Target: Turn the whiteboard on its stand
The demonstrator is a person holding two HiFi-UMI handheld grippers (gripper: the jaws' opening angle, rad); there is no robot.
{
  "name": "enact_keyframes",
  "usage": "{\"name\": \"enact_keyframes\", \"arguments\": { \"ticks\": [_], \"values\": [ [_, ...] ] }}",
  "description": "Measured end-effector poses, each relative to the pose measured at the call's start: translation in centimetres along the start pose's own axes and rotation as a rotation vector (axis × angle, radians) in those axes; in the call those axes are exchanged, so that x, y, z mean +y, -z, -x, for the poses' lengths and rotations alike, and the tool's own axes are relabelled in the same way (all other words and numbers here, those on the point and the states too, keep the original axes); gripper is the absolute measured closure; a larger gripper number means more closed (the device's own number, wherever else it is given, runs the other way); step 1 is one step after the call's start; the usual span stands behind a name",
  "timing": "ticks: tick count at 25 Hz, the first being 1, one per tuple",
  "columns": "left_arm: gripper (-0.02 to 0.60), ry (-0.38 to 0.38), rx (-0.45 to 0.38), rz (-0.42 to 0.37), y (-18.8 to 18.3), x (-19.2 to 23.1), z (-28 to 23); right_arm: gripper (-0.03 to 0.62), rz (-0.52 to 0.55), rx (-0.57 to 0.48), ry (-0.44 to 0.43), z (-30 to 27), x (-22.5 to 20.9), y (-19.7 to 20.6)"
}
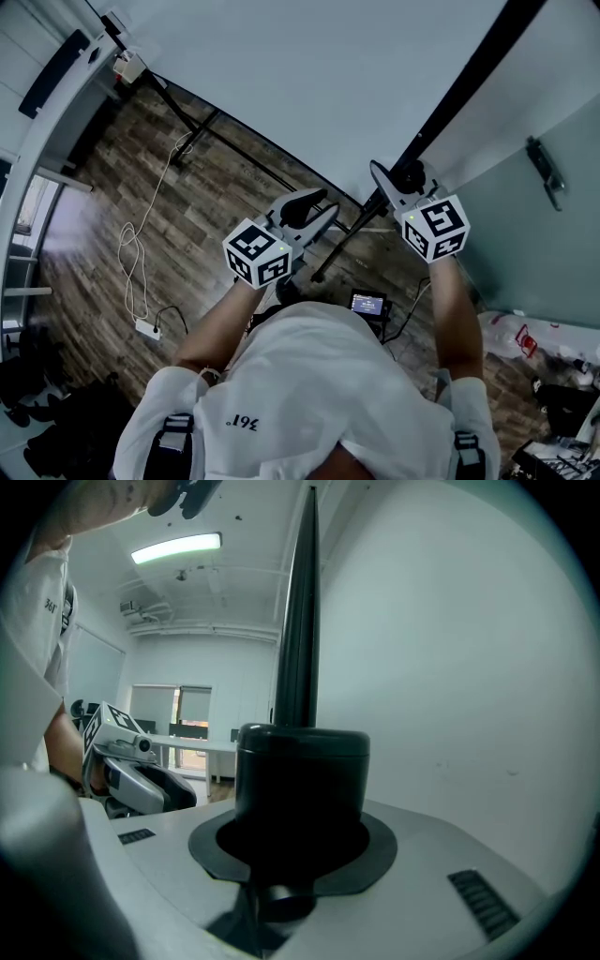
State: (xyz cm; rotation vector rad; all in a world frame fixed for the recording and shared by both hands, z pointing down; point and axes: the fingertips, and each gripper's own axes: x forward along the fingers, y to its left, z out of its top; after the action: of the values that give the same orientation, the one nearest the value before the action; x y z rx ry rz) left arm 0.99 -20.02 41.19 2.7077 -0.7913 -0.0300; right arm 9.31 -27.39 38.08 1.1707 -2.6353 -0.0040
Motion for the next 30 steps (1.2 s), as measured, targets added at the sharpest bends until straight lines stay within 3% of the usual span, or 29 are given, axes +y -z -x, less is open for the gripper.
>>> {"name": "enact_keyframes", "arguments": {
  "ticks": [30],
  "values": [
    [0.457,-0.054,0.001,0.011,-0.1,1.5,1.7,0.447,0.008,-0.007,-0.004,-4.0,-0.3,-1.3]
  ]
}}
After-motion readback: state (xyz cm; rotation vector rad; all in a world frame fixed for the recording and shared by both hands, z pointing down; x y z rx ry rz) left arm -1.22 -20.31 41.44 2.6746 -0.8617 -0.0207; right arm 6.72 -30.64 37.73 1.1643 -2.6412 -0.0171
